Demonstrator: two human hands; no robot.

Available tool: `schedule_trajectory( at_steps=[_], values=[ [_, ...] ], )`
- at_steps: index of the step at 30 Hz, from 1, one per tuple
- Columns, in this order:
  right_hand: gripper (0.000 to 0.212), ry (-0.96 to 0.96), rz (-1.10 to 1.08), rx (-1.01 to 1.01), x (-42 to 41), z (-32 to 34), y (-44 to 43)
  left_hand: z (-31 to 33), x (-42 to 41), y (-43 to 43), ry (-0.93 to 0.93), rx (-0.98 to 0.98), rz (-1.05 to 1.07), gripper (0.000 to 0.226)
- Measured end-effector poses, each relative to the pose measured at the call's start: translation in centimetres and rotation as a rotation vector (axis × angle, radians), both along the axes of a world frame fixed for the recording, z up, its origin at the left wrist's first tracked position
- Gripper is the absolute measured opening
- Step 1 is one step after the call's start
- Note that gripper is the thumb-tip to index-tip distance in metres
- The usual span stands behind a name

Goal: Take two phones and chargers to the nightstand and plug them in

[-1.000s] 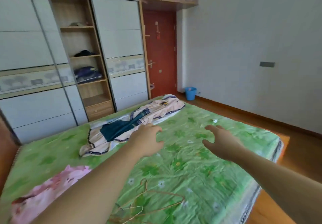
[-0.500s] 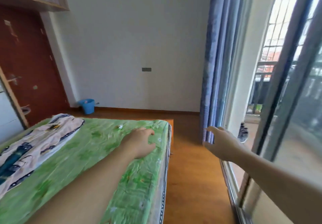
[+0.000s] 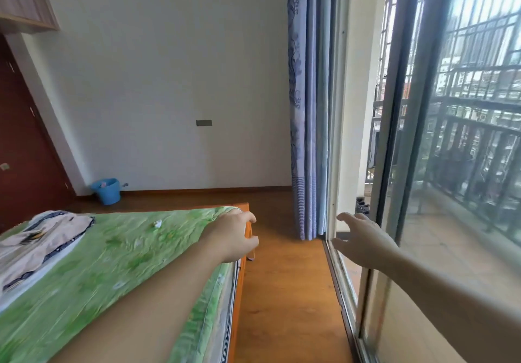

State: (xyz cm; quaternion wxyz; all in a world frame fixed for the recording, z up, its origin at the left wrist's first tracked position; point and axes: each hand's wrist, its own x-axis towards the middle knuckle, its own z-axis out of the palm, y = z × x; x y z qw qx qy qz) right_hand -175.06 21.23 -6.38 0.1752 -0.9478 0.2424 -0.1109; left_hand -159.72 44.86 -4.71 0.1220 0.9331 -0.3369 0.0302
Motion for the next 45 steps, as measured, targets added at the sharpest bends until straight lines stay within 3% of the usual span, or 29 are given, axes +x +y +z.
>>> schedule_trajectory(
  at_steps=[14, 34, 45],
  values=[
    [0.063, -0.024, 0.086, -0.032, 10.7, 0.6, -4.7, -0.5, 10.2, -6.0, -0.011, -0.003, 0.023, 0.046],
    [0.060, 0.003, 0.121, -0.130, 47.3, 1.9, -13.9, -2.5, 44.7, -15.3, 0.074, -0.076, 0.105, 0.048],
    [0.056, -0.032, 0.192, -0.013, 67.1, -0.4, -27.6, -3.3, 62.4, -26.6, 0.084, -0.059, 0.195, 0.045]
  ],
)
